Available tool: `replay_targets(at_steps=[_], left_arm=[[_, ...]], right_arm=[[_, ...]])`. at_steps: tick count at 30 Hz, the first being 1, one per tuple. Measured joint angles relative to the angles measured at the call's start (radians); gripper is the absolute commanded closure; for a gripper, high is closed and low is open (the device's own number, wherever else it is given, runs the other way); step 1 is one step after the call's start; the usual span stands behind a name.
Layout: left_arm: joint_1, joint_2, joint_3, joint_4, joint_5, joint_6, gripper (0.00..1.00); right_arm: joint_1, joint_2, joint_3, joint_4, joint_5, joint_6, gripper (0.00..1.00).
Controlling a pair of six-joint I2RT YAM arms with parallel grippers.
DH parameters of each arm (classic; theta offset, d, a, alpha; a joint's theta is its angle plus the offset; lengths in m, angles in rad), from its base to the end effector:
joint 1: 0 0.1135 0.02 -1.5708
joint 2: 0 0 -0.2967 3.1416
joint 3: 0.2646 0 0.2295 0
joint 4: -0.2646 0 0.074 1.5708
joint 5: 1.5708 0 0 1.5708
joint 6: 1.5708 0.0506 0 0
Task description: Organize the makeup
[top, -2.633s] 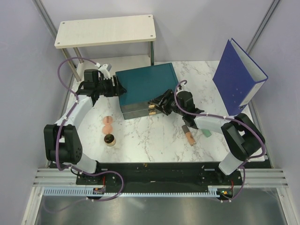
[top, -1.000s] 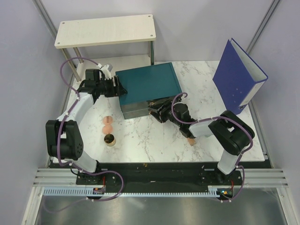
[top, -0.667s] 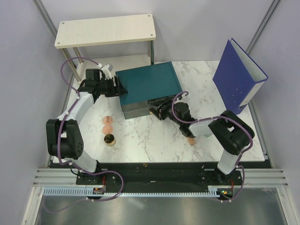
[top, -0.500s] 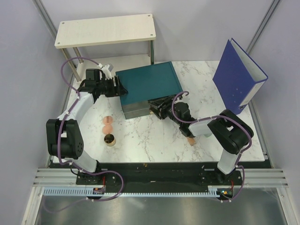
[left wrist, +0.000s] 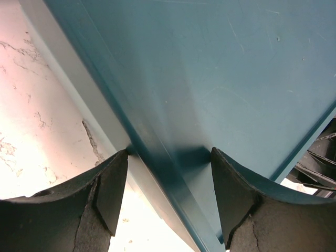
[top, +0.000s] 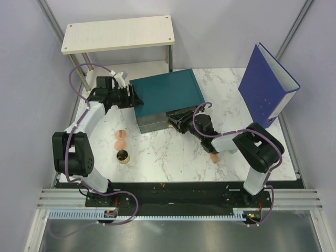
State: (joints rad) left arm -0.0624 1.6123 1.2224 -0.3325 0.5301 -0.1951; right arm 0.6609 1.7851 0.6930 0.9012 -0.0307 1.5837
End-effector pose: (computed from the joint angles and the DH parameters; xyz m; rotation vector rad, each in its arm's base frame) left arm 0.3460 -0.0473 0.3035 0.1268 2.2772 -0.7407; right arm 0.2838 0.2226 0.2108 0.9039 1.8772 1.5630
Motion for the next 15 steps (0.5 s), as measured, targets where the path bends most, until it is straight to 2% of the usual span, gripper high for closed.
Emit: replay_targets(at_steps=[5,15], left_arm=[[-0.002,0.014,0.017,-0.016,0.007,0.000,0.29],[-0.012,0.039,0.039,-0.019,0.024,0.000,0.30]], right_arm=[[-0.004,-0.039,0.000,-0.071,0.002,-0.003,1.00],[-0.014,-0.221,-0.020,-0.345,-0.014,-0.016,1.00]])
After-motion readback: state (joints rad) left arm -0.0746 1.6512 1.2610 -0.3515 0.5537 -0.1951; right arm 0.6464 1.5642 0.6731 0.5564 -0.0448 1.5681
